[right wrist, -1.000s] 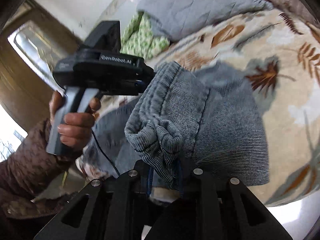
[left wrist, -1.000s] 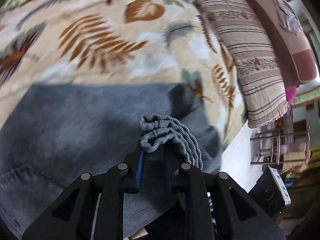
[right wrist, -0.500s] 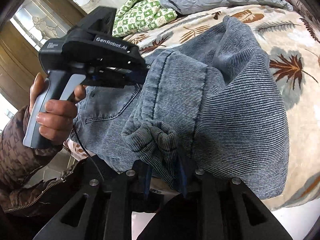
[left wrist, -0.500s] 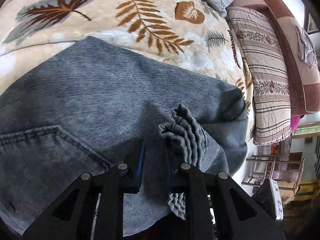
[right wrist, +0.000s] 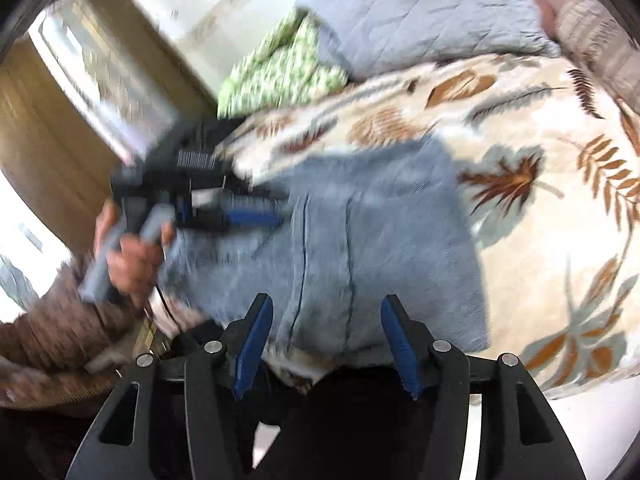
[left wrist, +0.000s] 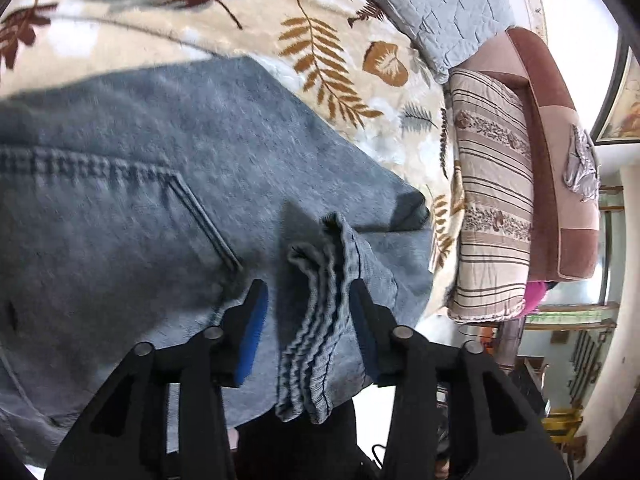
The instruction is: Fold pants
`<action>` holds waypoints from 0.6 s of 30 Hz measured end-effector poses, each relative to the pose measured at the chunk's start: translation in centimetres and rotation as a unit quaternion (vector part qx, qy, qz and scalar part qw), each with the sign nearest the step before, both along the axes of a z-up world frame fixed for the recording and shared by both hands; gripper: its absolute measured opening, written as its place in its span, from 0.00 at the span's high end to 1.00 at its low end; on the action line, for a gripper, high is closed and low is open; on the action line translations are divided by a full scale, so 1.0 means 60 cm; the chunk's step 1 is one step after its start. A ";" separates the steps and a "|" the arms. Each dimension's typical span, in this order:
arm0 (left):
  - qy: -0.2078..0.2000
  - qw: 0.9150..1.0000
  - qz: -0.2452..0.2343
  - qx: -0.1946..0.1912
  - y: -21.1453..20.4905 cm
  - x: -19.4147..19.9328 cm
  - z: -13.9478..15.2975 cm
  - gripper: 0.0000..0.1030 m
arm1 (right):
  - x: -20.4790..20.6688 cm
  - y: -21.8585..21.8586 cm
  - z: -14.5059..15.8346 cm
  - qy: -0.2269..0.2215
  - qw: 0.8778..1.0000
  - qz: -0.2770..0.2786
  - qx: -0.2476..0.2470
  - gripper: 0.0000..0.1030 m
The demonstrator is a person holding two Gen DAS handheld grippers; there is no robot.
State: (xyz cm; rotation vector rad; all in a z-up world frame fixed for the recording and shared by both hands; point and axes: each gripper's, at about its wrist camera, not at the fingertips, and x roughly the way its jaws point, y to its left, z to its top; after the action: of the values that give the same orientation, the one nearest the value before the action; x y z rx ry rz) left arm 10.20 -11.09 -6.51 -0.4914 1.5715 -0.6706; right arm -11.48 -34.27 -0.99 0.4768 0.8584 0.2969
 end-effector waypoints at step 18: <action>0.055 0.995 0.001 -0.080 -0.059 0.005 -0.033 0.37 | 0.204 -0.134 -0.078 0.056 0.990 -0.079 0.103 0.60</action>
State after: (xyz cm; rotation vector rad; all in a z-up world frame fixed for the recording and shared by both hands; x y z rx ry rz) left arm 10.48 -14.63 -8.51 -0.6578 1.6269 -0.7836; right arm 0.76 -42.28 -5.66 0.7568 0.8977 0.2142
